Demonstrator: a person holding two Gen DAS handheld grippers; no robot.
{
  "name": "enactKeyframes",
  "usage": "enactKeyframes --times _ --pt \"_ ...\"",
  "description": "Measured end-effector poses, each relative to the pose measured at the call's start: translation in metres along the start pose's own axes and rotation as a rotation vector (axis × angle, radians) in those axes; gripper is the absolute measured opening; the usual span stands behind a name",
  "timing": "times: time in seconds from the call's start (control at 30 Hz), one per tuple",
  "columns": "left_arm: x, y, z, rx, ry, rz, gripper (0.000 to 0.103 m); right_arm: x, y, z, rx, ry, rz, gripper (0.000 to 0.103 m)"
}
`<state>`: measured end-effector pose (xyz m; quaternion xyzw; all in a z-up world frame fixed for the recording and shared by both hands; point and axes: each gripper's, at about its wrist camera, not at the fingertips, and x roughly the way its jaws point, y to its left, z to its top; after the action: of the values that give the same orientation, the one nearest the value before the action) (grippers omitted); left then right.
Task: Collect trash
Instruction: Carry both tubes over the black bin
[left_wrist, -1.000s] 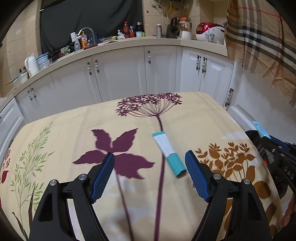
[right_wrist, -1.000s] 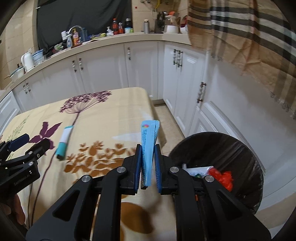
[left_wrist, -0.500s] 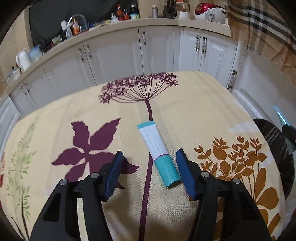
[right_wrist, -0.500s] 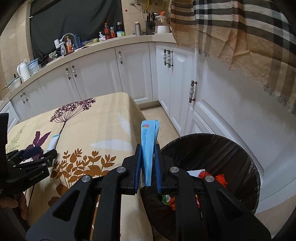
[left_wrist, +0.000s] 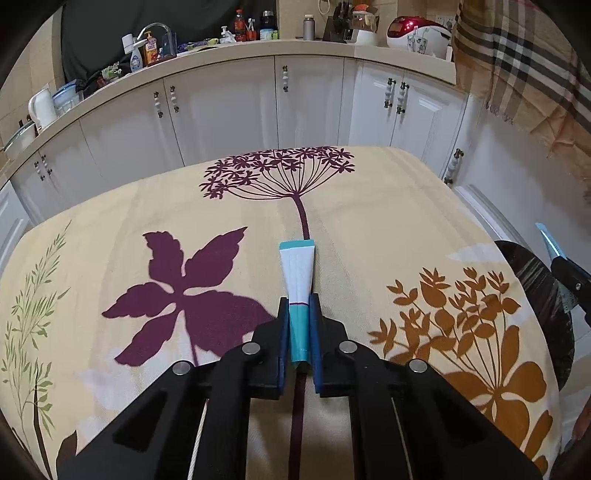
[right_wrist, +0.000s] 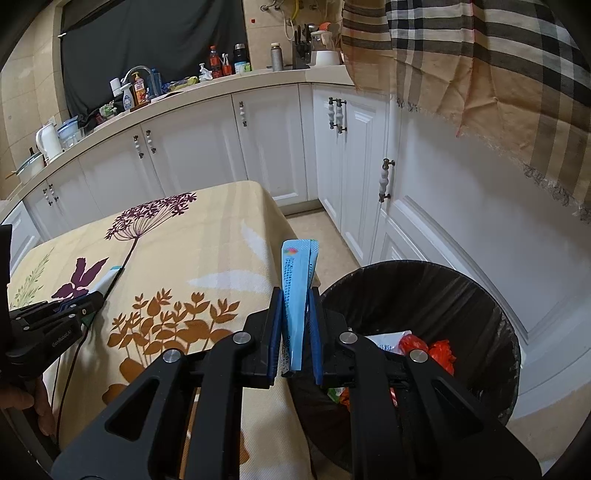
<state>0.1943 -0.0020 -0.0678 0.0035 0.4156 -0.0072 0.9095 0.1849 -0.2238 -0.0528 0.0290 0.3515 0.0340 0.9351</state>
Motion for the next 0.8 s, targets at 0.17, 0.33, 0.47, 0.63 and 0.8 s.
enactKeyframes --times 0.17,0.33,0.47,0.63,0.8 --pt "-0.015 0.004 -0.009 0.004 -0.03 -0.001 0.01 -0.01 0.007 -0.007 -0.006 0.001 0.004 0.013" --pt "-0.03 0.011 -0.018 -0.001 -0.048 -0.011 0.01 -0.021 0.018 -0.017 -0.016 0.005 0.014 0.013" --pt "-0.045 0.011 -0.027 0.006 -0.064 -0.022 0.01 -0.031 0.023 -0.025 -0.021 0.007 0.016 0.013" --pt "-0.059 0.001 -0.03 0.027 -0.09 -0.043 0.01 -0.043 0.019 -0.029 -0.012 -0.003 0.001 0.013" --pt "-0.072 -0.015 -0.029 0.047 -0.13 -0.073 0.01 -0.056 0.002 -0.03 0.014 -0.026 -0.032 0.014"
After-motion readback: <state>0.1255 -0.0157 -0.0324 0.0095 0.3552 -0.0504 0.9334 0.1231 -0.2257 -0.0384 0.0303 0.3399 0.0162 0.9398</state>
